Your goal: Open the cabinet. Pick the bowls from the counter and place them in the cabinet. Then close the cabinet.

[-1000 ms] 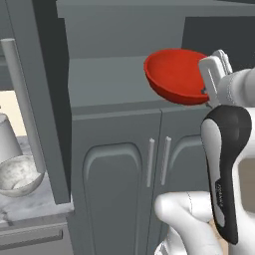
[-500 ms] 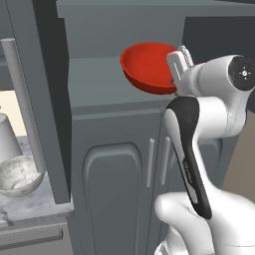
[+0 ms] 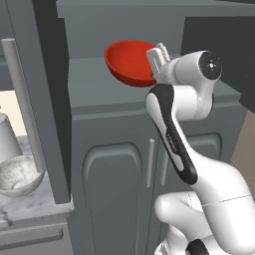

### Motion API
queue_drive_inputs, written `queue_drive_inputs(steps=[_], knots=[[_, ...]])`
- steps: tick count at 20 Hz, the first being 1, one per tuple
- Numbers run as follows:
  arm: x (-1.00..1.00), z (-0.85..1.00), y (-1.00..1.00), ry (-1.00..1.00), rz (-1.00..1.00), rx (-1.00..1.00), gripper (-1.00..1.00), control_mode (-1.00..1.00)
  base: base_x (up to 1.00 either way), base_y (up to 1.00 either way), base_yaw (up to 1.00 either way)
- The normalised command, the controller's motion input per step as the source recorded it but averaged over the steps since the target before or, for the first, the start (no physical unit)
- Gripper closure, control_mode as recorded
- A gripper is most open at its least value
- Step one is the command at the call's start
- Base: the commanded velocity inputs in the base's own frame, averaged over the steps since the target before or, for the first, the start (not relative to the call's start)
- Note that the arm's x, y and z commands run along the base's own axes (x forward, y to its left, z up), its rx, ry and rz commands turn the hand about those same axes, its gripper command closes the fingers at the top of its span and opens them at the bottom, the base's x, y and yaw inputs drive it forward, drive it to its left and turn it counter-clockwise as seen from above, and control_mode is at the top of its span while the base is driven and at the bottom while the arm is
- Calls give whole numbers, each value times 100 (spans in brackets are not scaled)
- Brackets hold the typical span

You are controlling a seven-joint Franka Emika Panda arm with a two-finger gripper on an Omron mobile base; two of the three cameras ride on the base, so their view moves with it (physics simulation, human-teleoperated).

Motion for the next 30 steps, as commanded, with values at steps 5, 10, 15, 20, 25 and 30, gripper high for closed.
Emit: queue_drive_inputs(steps=[5, 10, 15, 20, 25, 30], knots=[[92, -20, 28, 0, 8, 1, 100, -100, 0, 0, 0], [88, -18, 23, 0, 6, 0, 100, -100, 0, 0, 0], [80, -12, 38, 0, 7, 0, 100, -100, 0, 0, 0], [51, -17, 58, -3, 8, 0, 100, -100, 0, 0, 0], [18, -20, 60, -9, 8, 0, 100, -100, 0, 0, 0], [47, -29, 52, -5, 6, 1, -100, -100, 0, 0, 0]])
